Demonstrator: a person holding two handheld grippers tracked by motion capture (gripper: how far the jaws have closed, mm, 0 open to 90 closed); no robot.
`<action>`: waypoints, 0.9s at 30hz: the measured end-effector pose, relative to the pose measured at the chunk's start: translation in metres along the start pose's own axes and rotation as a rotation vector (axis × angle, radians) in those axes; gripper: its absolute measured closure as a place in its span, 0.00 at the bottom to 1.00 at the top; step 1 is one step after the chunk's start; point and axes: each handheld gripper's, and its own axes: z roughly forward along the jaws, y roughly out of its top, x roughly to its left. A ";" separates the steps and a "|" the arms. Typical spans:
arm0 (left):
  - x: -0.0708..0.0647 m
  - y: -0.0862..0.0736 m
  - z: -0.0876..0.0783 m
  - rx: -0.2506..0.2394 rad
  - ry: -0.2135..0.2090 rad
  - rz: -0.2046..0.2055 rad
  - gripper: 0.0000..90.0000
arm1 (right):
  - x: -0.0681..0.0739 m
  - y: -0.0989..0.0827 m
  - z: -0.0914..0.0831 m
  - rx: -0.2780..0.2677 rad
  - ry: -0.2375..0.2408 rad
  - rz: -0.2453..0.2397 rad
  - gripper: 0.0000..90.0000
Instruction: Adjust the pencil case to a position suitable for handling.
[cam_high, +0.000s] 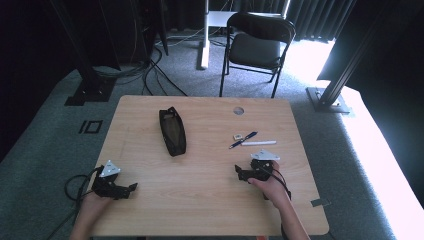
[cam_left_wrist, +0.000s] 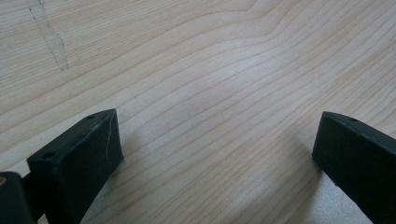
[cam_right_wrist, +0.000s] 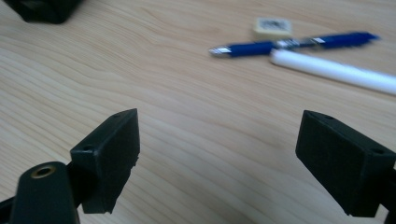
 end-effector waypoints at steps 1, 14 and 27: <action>0.000 0.000 0.000 0.000 0.000 0.000 0.02 | 0.004 0.002 0.001 -0.001 0.009 -0.005 0.15; 0.000 0.000 0.000 0.000 0.003 -0.003 0.02 | 0.049 0.029 0.023 -0.027 0.099 -0.084 0.16; 0.000 0.000 0.000 0.000 0.002 -0.003 0.02 | 0.102 0.053 0.044 -0.049 0.191 -0.130 0.16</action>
